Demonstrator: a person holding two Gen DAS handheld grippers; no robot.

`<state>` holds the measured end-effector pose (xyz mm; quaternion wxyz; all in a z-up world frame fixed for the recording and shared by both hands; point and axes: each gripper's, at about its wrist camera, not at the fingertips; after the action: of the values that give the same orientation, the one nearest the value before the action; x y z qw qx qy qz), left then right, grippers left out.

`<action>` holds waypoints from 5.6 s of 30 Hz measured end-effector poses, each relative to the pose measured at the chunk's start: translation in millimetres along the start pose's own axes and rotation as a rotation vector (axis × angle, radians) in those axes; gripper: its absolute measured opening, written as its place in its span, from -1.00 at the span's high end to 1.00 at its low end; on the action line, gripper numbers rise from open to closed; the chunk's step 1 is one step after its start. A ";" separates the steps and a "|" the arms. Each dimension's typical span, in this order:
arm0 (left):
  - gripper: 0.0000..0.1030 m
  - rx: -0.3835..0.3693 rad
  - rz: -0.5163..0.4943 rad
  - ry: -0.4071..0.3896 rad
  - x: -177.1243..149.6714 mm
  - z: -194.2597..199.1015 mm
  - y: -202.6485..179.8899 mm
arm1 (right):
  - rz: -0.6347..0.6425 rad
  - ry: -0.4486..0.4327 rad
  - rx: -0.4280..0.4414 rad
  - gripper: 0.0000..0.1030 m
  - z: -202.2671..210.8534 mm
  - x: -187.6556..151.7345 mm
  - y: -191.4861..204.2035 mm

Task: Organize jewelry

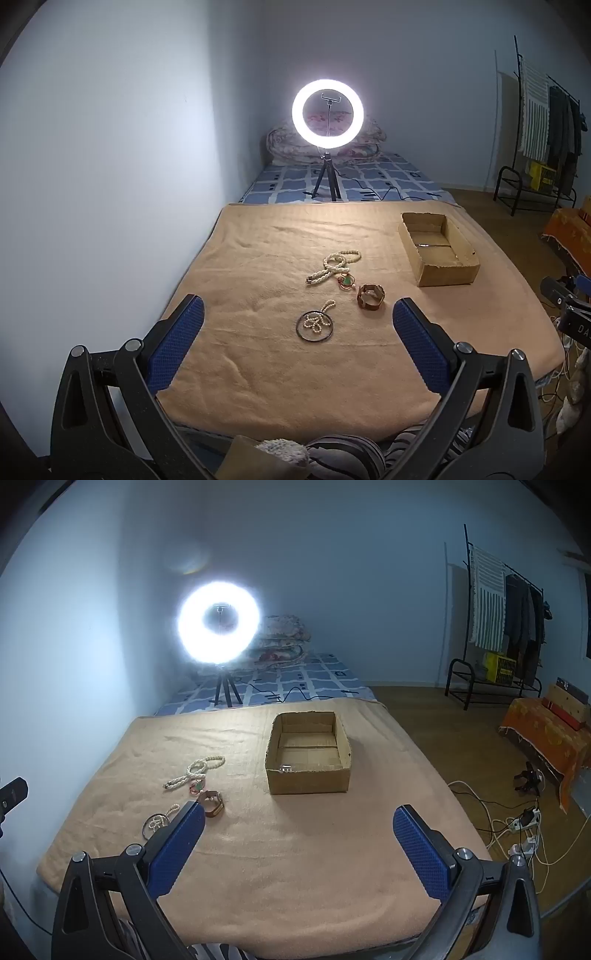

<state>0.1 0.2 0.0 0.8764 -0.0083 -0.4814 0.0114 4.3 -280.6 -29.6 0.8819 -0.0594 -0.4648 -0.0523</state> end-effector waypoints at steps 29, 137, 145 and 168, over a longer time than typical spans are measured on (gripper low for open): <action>-1.00 0.004 0.006 -0.021 8.8 4.7 -0.5 | -0.004 -0.012 0.005 -0.99 2.7 2.7 1.0; 0.33 -0.278 0.168 0.592 -75.5 -293.5 66.7 | 0.194 0.470 0.398 -0.20 -288.0 -16.2 108.3; 0.74 -0.286 0.120 0.643 -83.8 -316.0 53.5 | 0.113 0.524 0.416 -0.12 -316.5 -17.5 109.3; 0.89 -0.252 0.116 0.642 -85.4 -335.2 48.1 | 0.073 0.589 0.400 0.35 -354.7 -19.0 115.3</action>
<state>236.6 44.6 -253.1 0.9731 -0.1470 -0.1776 -0.0017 299.2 -220.4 -250.6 0.9735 0.1155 -0.1892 0.0566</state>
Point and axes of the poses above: each gripper's, at about its wrist camera, not at the fingertips, and z roughly against the way its jaws point, y to its left, x to its top, and after that the axes turned 5 degrees about z, right-handed
